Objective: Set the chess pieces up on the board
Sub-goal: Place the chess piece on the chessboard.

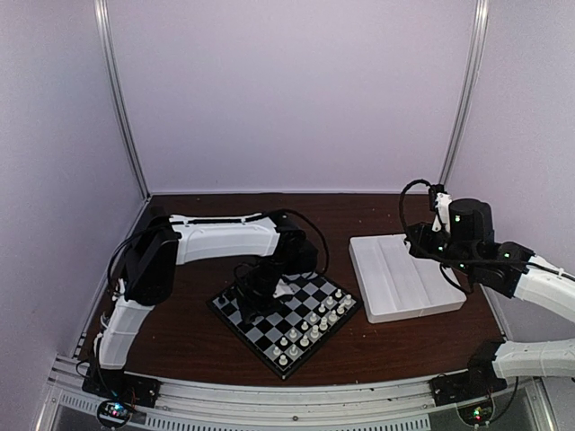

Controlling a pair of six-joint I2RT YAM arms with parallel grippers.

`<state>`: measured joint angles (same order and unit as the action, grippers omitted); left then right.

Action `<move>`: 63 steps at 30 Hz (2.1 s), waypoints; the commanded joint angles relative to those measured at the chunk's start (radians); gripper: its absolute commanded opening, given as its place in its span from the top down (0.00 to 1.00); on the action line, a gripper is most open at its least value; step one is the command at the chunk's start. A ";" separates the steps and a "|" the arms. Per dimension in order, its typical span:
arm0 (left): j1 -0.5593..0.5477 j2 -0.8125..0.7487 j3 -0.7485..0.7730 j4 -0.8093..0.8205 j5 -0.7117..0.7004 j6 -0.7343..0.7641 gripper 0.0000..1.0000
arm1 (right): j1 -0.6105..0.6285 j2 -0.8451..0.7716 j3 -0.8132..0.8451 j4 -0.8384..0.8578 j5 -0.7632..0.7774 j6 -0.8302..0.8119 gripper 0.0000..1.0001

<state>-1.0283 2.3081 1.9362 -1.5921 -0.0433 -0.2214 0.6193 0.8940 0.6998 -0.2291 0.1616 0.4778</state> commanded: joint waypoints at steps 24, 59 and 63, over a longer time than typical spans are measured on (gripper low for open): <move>0.005 0.036 0.066 -0.023 -0.019 0.014 0.76 | -0.004 0.010 -0.005 0.002 0.019 0.011 1.00; 0.210 -0.804 -0.669 1.004 0.347 -0.182 0.60 | 0.205 0.610 0.214 0.414 -0.604 -0.141 1.00; 0.247 -0.890 -0.784 1.070 0.309 -0.216 0.59 | 0.226 0.716 0.261 0.420 -0.572 -0.153 1.00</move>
<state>-0.8215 1.5009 1.2358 -0.6998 0.2348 -0.3798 0.8253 1.5402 0.9119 0.1219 -0.4107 0.3431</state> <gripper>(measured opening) 0.402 0.073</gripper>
